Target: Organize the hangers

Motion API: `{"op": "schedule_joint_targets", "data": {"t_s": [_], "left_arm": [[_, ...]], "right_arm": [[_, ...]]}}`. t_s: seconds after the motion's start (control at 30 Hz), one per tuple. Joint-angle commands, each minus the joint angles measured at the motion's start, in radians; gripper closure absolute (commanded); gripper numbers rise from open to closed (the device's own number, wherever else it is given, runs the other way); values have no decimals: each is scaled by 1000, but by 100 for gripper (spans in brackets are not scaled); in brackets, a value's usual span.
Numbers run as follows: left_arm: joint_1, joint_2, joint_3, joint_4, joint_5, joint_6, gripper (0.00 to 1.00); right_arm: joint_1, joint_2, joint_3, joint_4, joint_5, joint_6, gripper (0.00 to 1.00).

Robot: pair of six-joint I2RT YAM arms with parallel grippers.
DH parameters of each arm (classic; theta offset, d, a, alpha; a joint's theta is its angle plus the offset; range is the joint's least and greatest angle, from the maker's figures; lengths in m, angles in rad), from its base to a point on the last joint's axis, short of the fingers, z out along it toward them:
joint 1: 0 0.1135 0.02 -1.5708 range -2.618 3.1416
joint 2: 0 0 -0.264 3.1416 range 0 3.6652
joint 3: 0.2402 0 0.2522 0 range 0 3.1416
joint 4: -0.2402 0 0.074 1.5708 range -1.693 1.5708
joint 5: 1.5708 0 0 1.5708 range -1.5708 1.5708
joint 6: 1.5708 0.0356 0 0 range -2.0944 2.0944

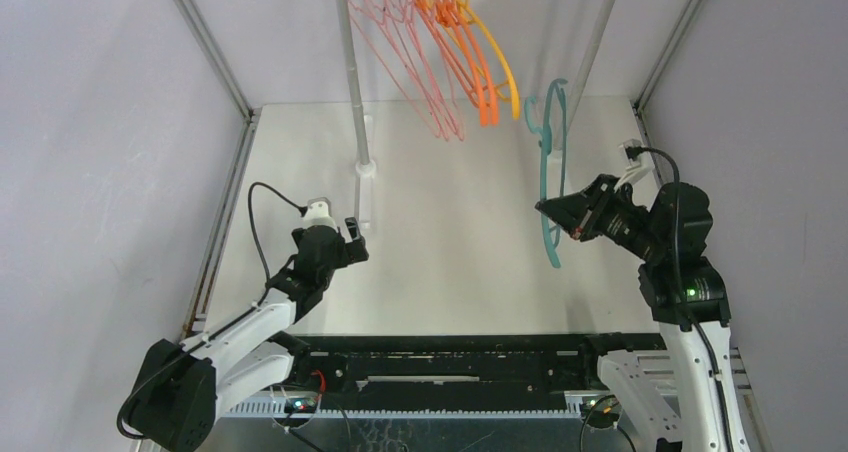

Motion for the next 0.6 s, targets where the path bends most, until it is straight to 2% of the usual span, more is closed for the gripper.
{"op": "schedule_joint_targets", "data": {"t_s": [0.0, 0.57], "left_arm": [[5, -20, 23, 35, 6, -11, 0], [5, 7, 29, 42, 7, -6, 0]], "right_arm": [[-12, 63, 58, 204, 5, 89, 100], [-92, 513, 308, 887, -245, 554, 100]]}}
